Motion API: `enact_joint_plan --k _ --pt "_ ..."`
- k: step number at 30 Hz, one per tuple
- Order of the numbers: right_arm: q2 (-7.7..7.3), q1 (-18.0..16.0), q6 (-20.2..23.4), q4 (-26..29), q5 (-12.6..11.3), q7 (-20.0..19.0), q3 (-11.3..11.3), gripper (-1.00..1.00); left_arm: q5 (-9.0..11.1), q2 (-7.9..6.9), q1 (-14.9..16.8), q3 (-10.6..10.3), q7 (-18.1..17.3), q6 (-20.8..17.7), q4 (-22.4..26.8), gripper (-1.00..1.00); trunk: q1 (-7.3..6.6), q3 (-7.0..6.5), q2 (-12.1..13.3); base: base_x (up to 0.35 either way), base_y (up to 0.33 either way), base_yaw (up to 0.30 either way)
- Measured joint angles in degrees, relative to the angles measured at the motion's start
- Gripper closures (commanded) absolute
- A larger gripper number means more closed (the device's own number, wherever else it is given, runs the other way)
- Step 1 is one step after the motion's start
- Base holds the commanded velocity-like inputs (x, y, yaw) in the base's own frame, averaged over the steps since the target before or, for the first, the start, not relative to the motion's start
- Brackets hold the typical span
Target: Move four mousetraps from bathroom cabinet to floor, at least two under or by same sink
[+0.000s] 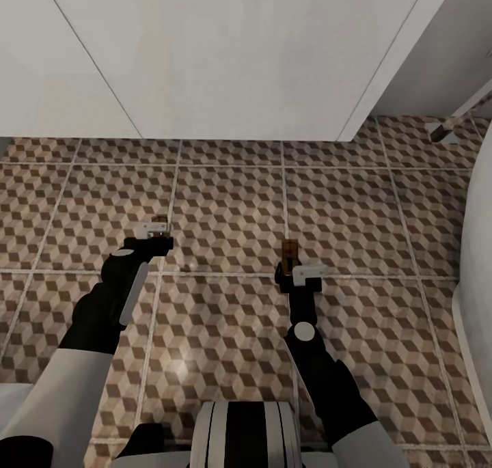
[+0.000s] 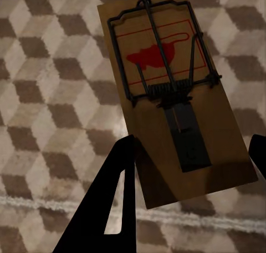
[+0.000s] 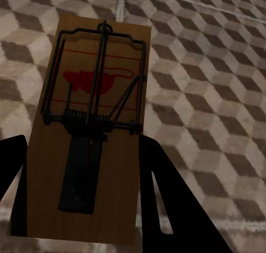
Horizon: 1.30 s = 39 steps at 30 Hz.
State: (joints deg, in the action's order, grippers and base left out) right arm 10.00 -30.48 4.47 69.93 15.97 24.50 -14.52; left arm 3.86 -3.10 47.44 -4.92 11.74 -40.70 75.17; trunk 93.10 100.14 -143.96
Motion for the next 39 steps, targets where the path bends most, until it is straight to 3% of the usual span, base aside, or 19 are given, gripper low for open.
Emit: enact_joint_plan --k 4,17,39 --pt "0.00 0.00 0.00 0.00 0.00 0.00 0.00 1.00 0.00 -0.01 -0.01 0.00 0.00 -0.01 0.08 1.00 0.00 0.36 0.00 0.000 0.000 0.000" --pt "0.00 0.00 -0.04 0.00 -0.01 0.00 0.00 1.00 -0.07 -0.05 -0.15 -0.03 0.00 0.07 2.08 1.00 0.34 4.43 -0.17 0.000 0.000 0.000" --pt "0.00 0.00 -0.08 0.01 0.01 0.00 0.00 1.00 -0.16 -0.06 -0.18 0.04 0.00 0.07 2.79 1.00 0.62 4.84 -0.32 0.000 0.000 0.000"
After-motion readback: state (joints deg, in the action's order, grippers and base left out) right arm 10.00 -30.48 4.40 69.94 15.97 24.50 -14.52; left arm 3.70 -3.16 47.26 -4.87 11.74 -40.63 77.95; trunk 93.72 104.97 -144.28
